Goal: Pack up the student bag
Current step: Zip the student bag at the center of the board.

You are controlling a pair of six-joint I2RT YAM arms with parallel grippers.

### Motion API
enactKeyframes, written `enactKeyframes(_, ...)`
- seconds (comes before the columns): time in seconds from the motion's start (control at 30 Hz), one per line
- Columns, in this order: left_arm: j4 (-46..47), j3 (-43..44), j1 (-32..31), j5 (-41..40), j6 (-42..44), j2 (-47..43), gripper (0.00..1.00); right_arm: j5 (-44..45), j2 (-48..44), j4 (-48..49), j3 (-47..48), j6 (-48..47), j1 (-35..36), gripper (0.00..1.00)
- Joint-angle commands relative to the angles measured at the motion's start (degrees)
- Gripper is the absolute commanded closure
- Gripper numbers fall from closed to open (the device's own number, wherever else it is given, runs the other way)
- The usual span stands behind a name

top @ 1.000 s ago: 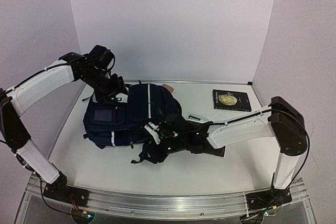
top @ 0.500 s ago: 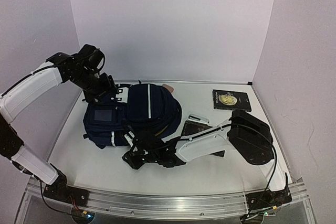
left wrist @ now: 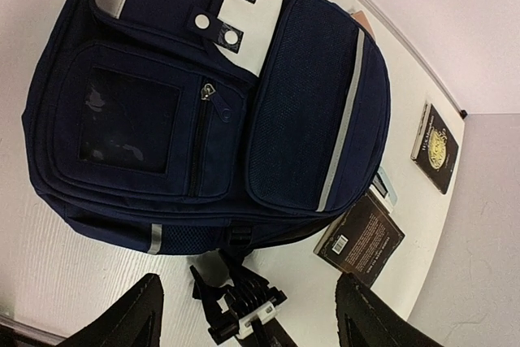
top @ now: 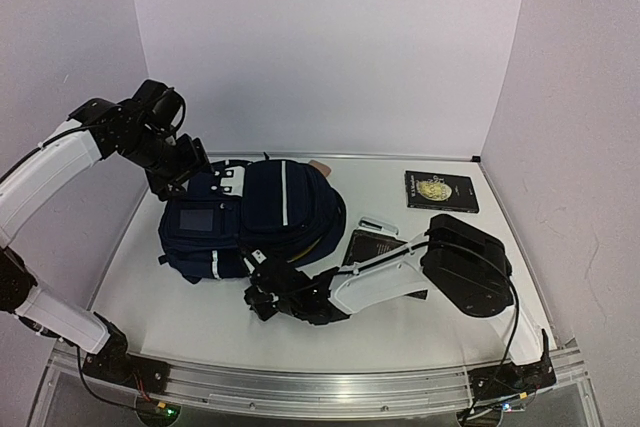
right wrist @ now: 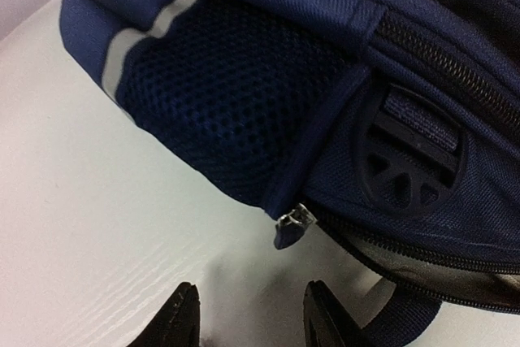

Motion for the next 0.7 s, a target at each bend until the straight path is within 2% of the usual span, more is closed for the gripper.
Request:
enactKeyframes(0.0,-0.9,0.5,0.3,-0.1,1.1,-0.5,0.27,6.5,3.3,0.5,3.8,-2.8,0.3,0.57)
enactKeyframes(0.5,-1.5,-1.8,0.3,0.2,0.7,-2.1,0.27,14.4,6.1,1.0,9.4,-3.1,0.1,0.60)
enactKeyframes(0.57,-1.2,-1.7,0.3,0.5,1.0,-1.6,0.27,14.1,5.3,1.4,9.1,-3.9,0.0,0.65)
enactKeyframes(0.67,-0.9,-1.7,0.3,0.8,1.6,-1.0,0.27,13.2,3.8,1.9,8.6,-5.1,0.0,0.82)
